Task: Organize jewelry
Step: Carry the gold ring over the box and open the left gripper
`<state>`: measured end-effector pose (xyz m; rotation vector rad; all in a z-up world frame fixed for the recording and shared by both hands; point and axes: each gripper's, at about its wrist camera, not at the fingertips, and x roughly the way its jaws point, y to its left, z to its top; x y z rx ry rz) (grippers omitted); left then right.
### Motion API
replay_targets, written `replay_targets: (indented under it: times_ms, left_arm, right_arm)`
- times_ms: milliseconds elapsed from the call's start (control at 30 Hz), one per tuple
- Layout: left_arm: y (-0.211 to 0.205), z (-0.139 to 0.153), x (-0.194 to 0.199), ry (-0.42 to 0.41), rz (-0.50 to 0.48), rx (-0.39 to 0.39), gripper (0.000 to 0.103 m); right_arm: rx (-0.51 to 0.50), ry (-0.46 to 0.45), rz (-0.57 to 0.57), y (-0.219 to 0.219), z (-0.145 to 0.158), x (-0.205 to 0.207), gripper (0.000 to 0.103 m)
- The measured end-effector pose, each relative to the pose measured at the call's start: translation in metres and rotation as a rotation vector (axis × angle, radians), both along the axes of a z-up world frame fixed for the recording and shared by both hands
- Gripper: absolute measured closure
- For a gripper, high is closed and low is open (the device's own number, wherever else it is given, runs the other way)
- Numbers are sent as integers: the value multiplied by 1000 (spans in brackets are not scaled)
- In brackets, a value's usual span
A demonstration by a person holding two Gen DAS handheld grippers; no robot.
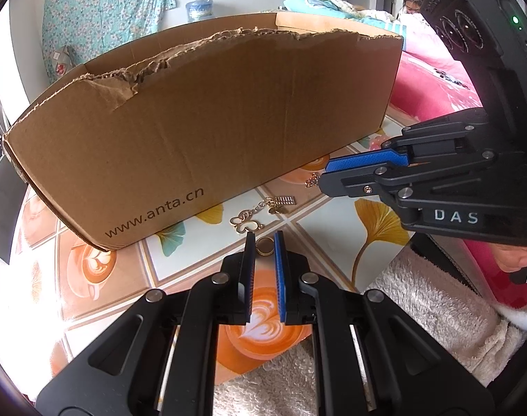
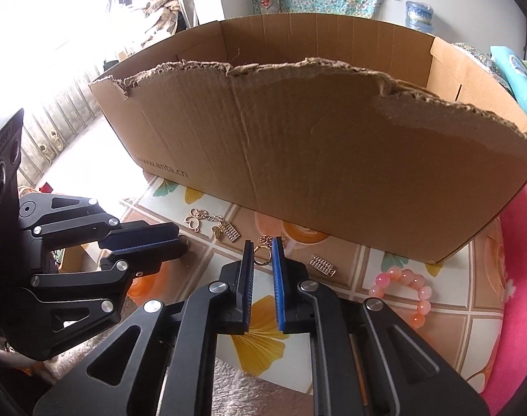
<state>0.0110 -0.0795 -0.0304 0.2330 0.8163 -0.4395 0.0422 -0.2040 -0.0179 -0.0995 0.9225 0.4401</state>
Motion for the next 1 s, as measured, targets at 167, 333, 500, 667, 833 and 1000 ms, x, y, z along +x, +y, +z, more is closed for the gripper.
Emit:
replay_targets:
  times_ms: [167, 333, 500, 667, 833, 1000]
  left_arm:
    - [2, 7, -5, -20, -10, -11, 93]
    - [5, 29, -18, -60, -23, -53, 93]
    - [11, 74, -28, -157, -43, -119, 93]
    - [16, 113, -13, -237, -51, -196, 93]
    - [8, 115, 32, -212, -6, -171, 93]
    - [4, 106, 84, -125, 64, -134, 93]
  right_arm:
    - [24, -30, 1, -7, 15, -10, 92]
    - [84, -90, 10, -14, 41, -24, 92]
    - [158, -185, 22, -19, 80, -28, 92]
    - [224, -265, 14, -19, 110, -14, 92]
    - [231, -235, -37, -19, 113, 21, 92]
    - [204, -157, -86, -16, 98, 55, 92]
